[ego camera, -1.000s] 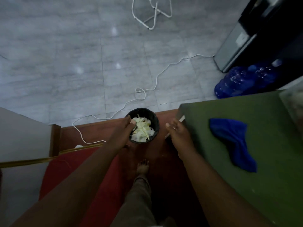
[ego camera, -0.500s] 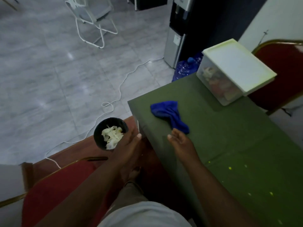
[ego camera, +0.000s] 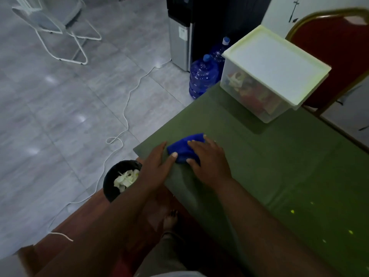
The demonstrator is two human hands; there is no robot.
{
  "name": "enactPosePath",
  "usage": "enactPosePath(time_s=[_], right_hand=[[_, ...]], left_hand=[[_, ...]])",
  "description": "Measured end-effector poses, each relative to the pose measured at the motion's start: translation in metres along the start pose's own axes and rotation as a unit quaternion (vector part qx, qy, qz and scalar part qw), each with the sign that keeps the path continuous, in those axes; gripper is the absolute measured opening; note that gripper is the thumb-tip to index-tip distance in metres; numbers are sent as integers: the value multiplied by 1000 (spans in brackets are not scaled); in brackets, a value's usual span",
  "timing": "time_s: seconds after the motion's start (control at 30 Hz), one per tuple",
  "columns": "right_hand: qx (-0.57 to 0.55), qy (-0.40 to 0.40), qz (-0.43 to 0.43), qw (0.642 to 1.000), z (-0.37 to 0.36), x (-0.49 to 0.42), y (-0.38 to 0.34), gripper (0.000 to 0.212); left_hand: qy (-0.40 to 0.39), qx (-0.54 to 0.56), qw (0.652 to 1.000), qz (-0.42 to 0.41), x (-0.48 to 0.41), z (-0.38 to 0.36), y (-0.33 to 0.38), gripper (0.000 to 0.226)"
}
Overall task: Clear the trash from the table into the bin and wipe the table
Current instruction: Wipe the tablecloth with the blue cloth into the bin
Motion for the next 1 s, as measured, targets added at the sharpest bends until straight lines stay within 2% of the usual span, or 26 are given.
enactPosePath(time_s=[0.1, 0.2, 0.27, 0.33, 0.4, 0.47, 0.53, 0.63, 0.7, 0.77, 0.8, 0.87, 0.9, 0.93, 1.0], right_hand=[[61, -101, 39, 992, -44, -9, 8, 56], [61, -106, 98, 988, -49, -14, 20, 50], [57, -51, 74, 994, -26, -27, 49, 46], [57, 28, -20, 998, 11, -37, 97, 43], [55, 111, -107, 987, 48, -38, 137, 40], [43, 152, -157, 975, 58, -37, 145, 40], [47, 111, -139, 983, 34, -37, 117, 40], [57, -20, -1, 998, -37, -3, 36, 44], [55, -74, 93, 991, -74, 43, -9, 45], [51, -132, 132, 981, -83, 78, -23, 40], [60, -132, 142, 979, -72, 86, -15, 38], [67, -74, 110, 989, -34, 85, 27, 35], [69, -22, 63, 995, -4, 83, 59, 35], [78, 38, -7, 996, 32, 86, 99, 39], [94, 105, -142, 980, 90, 92, 167, 42]], left_hand=[[-6, -53, 996, -71, -21, -9, 13, 63], [12, -130, 984, -125, -26, -18, 17, 65], [18, -168, 974, -149, -23, -24, 14, 70], [12, -190, 968, -165, -21, -29, 10, 74], [13, -203, 964, -173, -21, -31, 9, 74], [16, -211, 962, -175, -23, -32, 9, 73], [23, -216, 961, -169, -24, -33, 10, 70], [36, -187, 970, -152, -25, -33, 8, 62], [46, -153, 977, -140, -25, -31, 6, 60], [47, -135, 981, -130, -26, -30, 3, 63], [42, -142, 980, -131, -25, -32, 4, 66], [38, -185, 972, -142, -27, -34, 3, 69], [37, -216, 963, -155, -26, -36, 5, 71], [33, -250, 953, -171, -24, -43, 9, 72], [35, -304, 937, -171, -23, -43, 7, 74]])
Point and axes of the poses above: each hand's wrist, its own x-axis away from the middle knuckle, its own z-axis out of the back of the hand, y = z × x, the point moved 9 cm from there along -x, towards the middle knuckle, and after that the axes turned 15 degrees about -x, right-handed, at the moved point
